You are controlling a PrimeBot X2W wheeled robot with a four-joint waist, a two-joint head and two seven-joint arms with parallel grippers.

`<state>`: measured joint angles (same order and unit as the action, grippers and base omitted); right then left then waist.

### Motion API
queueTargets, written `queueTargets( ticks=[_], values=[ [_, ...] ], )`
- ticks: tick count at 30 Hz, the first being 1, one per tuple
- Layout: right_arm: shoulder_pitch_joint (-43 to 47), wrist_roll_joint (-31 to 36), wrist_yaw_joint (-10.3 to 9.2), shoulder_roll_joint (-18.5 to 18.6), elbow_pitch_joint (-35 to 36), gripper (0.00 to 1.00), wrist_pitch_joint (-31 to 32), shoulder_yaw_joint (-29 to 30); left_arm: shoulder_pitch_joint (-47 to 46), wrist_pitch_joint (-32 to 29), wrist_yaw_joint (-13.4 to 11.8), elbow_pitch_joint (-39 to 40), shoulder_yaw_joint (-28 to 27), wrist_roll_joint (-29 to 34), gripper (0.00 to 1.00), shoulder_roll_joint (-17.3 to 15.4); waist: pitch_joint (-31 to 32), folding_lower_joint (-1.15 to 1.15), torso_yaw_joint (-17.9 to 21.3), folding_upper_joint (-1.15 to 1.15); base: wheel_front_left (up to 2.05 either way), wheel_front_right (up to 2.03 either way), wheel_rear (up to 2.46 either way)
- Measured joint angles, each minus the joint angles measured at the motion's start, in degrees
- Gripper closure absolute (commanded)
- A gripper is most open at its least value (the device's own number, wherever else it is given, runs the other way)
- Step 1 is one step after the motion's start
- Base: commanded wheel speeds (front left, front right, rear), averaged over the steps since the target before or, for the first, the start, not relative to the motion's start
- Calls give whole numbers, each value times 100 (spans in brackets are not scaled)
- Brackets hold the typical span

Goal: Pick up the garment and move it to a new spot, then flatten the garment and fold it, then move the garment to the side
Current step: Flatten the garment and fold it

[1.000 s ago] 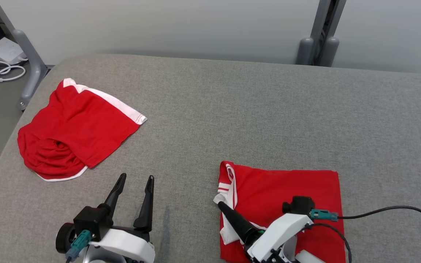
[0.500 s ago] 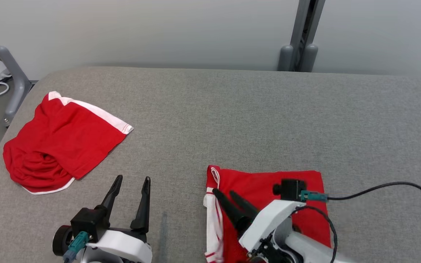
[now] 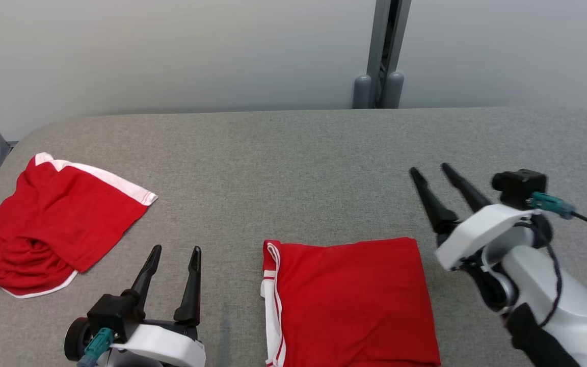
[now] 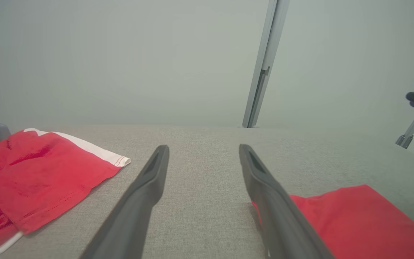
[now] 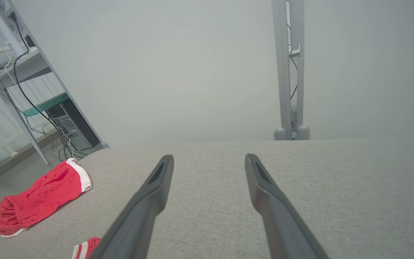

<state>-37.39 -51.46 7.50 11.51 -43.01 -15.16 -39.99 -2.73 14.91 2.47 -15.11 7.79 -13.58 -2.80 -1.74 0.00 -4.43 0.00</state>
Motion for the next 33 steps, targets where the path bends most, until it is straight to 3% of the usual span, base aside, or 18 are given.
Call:
queueTargets(
  ticks=[3, 8, 12, 17, 18, 33],
  values=[
    [271, 1027, 0, 426, 422, 0, 0, 742, -1, 0, 8, 107, -36, -4, 0, 0, 0, 0, 86, 0, 0, 0, 0],
    [1174, 2576, 0, 689, 1589, 0, 0, 2116, -1, 0, 32, 270, -76, -48, 0, -1, 1, 0, 215, 0, 0, 0, 0],
    [2118, 3430, 0, 421, 2581, 0, 0, 3075, -1, 0, 33, 363, -73, -56, 0, 2, 9, 0, 273, 0, 0, 0, 0],
    [3111, 4019, 0, -277, 3631, 0, 0, 3952, 34, 0, 16, 437, -88, -1, 0, 1, 30, 0, 290, 0, 0, 0, 0],
    [3429, 4167, 0, -561, 3856, 0, 0, 4127, 154, 0, -2, 497, -85, -65, 0, 2, 54, 0, 268, 0, 0, 0, 0],
    [3743, 4305, 0, -812, 3930, 0, 0, 4210, 301, 0, 0, 848, -119, -88, 0, 0, 95, 0, 113, 0, 0, 0, 0]
  ],
)
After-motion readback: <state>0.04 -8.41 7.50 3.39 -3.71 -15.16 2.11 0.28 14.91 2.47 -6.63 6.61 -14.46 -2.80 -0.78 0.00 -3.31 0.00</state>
